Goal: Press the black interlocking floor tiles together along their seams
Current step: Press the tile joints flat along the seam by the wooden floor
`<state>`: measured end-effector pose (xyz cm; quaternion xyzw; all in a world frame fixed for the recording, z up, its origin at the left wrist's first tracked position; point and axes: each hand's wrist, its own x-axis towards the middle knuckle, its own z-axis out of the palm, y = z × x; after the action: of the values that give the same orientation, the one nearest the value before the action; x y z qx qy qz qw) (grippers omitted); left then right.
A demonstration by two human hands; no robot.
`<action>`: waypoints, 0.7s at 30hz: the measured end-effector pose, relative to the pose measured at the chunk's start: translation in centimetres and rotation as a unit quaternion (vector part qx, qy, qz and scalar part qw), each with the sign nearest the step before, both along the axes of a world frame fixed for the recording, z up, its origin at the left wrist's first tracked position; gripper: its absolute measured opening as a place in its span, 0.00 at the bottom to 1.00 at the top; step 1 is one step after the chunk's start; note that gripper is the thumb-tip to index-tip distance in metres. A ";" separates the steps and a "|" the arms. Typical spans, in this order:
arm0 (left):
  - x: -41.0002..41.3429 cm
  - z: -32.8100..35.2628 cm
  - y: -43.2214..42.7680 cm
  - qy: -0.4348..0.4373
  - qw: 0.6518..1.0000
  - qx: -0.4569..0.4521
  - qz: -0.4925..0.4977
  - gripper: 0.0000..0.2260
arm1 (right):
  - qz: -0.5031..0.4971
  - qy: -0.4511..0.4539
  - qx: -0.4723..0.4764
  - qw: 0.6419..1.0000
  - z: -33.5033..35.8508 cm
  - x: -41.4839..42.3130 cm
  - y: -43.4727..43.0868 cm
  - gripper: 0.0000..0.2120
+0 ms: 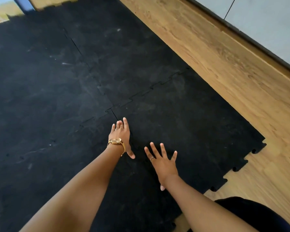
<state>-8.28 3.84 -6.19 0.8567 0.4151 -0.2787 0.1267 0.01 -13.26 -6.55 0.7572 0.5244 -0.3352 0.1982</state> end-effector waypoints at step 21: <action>2.2 1.4 -6.9 0.002 0.998 -0.051 -0.024 0.69 | -0.151 -0.021 -0.020 0.988 2.3 6.3 -3.3 0.67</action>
<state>-6.11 -3.03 -4.79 0.8584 0.3796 -0.3043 0.1628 6.29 -16.54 -4.24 0.8305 0.3932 -0.3556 0.1711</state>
